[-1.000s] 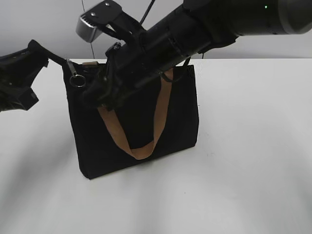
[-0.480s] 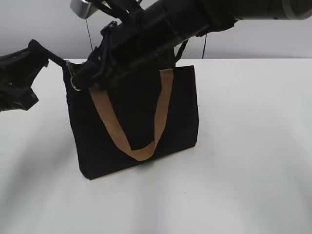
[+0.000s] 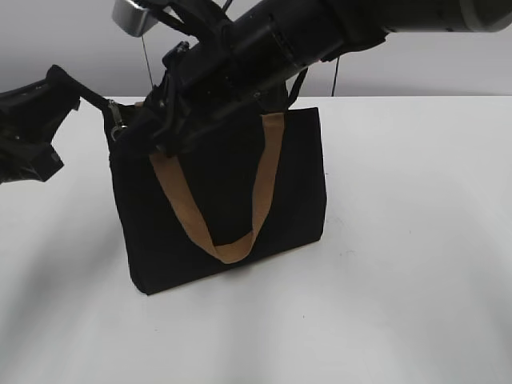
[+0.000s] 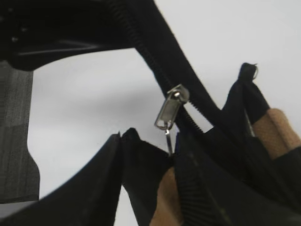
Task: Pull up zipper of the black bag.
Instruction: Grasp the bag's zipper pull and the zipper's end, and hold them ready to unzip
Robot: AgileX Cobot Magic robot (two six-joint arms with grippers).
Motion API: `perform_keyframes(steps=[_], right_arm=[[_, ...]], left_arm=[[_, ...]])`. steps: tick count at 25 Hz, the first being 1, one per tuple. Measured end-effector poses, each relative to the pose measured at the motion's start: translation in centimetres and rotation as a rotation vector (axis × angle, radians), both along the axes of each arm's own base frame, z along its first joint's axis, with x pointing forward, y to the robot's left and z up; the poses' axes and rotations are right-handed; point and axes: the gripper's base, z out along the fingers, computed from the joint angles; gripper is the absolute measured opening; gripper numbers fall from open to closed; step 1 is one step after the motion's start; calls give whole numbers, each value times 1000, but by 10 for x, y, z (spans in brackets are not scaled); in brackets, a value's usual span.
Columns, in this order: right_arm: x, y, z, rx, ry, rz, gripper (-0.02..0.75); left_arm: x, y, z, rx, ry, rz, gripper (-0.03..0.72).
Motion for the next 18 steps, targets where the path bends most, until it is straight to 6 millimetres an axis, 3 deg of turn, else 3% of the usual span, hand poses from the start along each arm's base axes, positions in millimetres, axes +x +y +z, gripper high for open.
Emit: perform_keyframes(steps=[12,18], right_arm=[[3,3,-5,39,44,-35,294],[5,5,-7,52,56,-51,225]], left_arm=[[-1,-1,0,9,-4,-14,50],[-1,-1,0,10,-3,-15,50]])
